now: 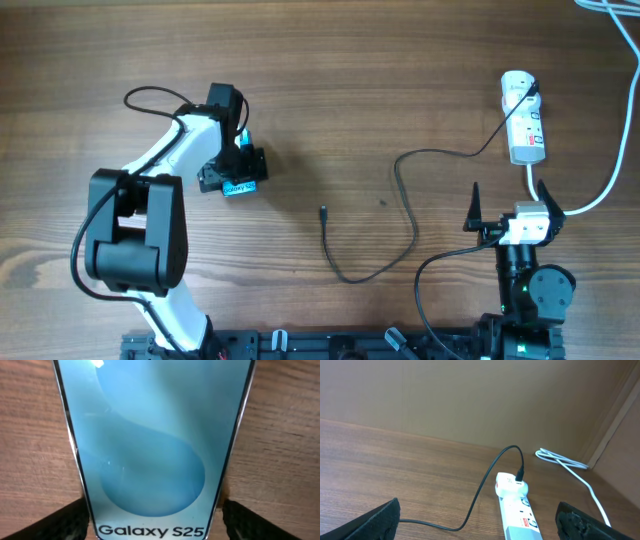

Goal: Plug charger to phone and switch on socket
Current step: 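Close the left gripper on the phone and lift it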

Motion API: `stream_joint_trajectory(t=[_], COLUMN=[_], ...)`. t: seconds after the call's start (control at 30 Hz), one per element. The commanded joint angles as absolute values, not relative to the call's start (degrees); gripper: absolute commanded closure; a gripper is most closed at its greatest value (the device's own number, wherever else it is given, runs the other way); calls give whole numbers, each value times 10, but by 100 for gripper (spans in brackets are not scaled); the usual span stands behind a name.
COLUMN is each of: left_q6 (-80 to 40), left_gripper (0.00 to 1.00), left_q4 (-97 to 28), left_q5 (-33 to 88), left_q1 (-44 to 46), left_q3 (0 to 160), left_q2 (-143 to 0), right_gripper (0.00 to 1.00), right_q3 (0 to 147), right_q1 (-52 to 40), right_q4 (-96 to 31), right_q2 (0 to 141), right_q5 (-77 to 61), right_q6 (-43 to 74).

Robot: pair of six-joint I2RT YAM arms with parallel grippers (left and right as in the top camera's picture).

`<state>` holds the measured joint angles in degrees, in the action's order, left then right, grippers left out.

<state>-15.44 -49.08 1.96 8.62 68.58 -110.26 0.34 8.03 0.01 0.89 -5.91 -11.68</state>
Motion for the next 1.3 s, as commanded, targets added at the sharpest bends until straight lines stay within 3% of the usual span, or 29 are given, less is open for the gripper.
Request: stream_joint_trajectory(t=[0.0, 0.33, 0.4, 0.43, 0.93, 1.1, 1.27], left_q6=[-174, -215, -236, -246, -264, -264, -264], left_gripper=[16, 22, 14, 0, 0, 29, 36], left_q4=[-505, -568, -566, -560, -396, -415, -443], left_q5=[25, 24, 22, 20, -69, -25, 14], left_q1=[99, 135, 141, 141, 106, 107, 107], left_q3=[673, 658, 639, 630, 611, 610, 610], left_q2=[-1118, -1118, -1118, -1118, -1118, -1118, -1118], right_gripper=[0, 0, 0, 1, 0, 0, 0], right_q3=[3, 3, 3, 3, 3, 3, 3], right_q1=[79, 79, 79, 79, 79, 79, 79], right_q4=[3, 3, 3, 3, 3, 3, 3], right_q2=[6, 6, 6, 6, 6, 6, 6], right_q5=[-54, -53, -54, -53, -53, -54, -53], right_q6=[-120, -120, -120, -120, -120, -120, -120])
